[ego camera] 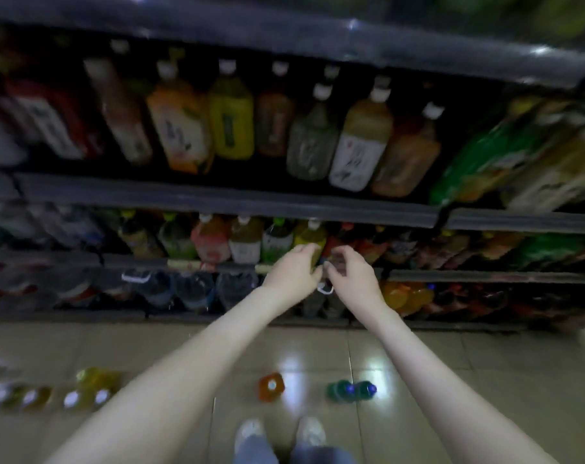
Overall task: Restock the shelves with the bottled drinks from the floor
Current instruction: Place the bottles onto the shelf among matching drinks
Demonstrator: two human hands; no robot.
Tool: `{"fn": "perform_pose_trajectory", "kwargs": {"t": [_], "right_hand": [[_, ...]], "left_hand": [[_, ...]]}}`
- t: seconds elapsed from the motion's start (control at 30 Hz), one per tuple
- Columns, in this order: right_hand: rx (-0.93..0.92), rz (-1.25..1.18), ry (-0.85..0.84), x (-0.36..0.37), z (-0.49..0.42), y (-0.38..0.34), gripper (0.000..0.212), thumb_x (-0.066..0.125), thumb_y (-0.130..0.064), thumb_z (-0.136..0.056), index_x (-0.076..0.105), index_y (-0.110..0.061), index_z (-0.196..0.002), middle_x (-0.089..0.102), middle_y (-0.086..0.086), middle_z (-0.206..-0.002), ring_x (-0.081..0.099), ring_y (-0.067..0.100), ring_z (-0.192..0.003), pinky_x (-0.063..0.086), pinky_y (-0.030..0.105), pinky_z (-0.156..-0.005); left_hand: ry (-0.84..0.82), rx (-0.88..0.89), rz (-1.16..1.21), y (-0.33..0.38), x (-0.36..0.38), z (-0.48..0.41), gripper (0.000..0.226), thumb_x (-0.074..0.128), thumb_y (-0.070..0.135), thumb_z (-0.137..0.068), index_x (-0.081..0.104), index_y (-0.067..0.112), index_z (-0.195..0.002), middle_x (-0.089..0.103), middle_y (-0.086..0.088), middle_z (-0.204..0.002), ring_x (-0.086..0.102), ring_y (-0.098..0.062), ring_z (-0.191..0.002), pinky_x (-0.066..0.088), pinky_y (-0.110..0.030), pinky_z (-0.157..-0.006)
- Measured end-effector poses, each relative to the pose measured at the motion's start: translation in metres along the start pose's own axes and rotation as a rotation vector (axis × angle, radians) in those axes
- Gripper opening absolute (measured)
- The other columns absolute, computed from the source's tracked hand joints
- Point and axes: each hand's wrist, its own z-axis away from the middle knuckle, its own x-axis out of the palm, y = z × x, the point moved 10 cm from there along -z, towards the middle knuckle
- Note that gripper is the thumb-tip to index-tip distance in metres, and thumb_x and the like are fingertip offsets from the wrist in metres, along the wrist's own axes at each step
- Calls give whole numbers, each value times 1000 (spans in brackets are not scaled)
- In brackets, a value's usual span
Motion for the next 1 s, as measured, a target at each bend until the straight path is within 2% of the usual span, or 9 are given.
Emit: {"fn": "perform_pose_trajectory", "kwargs": {"t": [0.1, 0.23, 0.3, 0.4, 0.47, 0.67, 0.8, 0.87, 1.0], "right_hand": [[-17, -72, 97, -49, -10, -14, 33, 55, -28, -95, 50, -20, -127, 56, 1, -122, 58, 16, -101, 51, 33, -84], [-44, -86, 175, -109, -22, -10, 45, 54, -28, -97, 40, -19, -138, 46, -1, -137, 50, 18, -121, 40, 25, -89], [-41, -95, 200, -136, -31, 4, 52, 56, -27, -96, 35, -18, -143, 43, 3, -142, 47, 20, -126, 43, 29, -95], [6, -138, 206, -168, -49, 28, 67, 59, -27, -94, 23, -19, -150, 35, 6, -148, 43, 23, -130, 43, 38, -103], [-10, -151, 190, -184, -66, 33, 75, 62, -27, -92, 17, -19, -152, 31, 7, -151, 38, 24, -135, 39, 40, -108], [-164, 44, 186, -204, -131, -1, 87, 64, -25, -90, 6, -21, -154, 17, 13, -157, 17, 35, -143, 21, 42, -115], [-168, 201, 154, -201, -165, -16, 86, 58, -32, -93, -3, -26, -154, 3, 11, -161, 10, 39, -144, 22, 46, -114], [-146, 166, 127, -198, -175, -14, 83, 55, -34, -94, -3, -30, -153, 8, 11, -160, 12, 37, -143, 27, 50, -112], [-189, 187, 229, -208, -180, -19, 73, 59, -34, -91, 15, -25, -149, 27, 15, -150, 27, 36, -135, 37, 54, -104]], "left_hand": [[40, 94, -87, 48, -31, -18, 45, 49, 28, -96, 43, 15, -139, 49, -8, -136, 50, -25, -122, 44, -33, -97], [76, 121, -160, 95, -46, -45, 48, 48, 31, -98, 37, 18, -143, 45, -5, -138, 51, -23, -119, 47, -33, -88], [103, 113, -187, 110, -47, -58, 52, 48, 32, -98, 32, 19, -146, 38, -5, -145, 48, -24, -122, 47, -32, -88], [115, 90, -228, 122, -44, -75, 57, 48, 31, -98, 25, 19, -149, 25, -7, -154, 33, -28, -136, 44, -39, -100], [137, 62, -244, 124, -45, -86, 60, 49, 31, -98, 22, 20, -151, 18, -6, -157, 26, -29, -140, 47, -42, -98], [226, -39, -247, 117, -60, -93, 64, 50, 32, -97, 18, 21, -152, 10, -8, -159, 18, -30, -142, 39, -42, -106], [270, -96, -243, 107, -76, -92, 65, 50, 30, -97, 16, 23, -152, 9, -10, -159, 17, -32, -143, 38, -44, -107], [280, -100, -259, 105, -81, -93, 66, 50, 30, -97, 15, 22, -152, 10, -11, -159, 17, -33, -143, 38, -44, -106], [273, -91, -273, 102, -78, -98, 66, 50, 28, -97, 15, 21, -152, 11, -13, -158, 19, -33, -142, 38, -43, -106]]}}
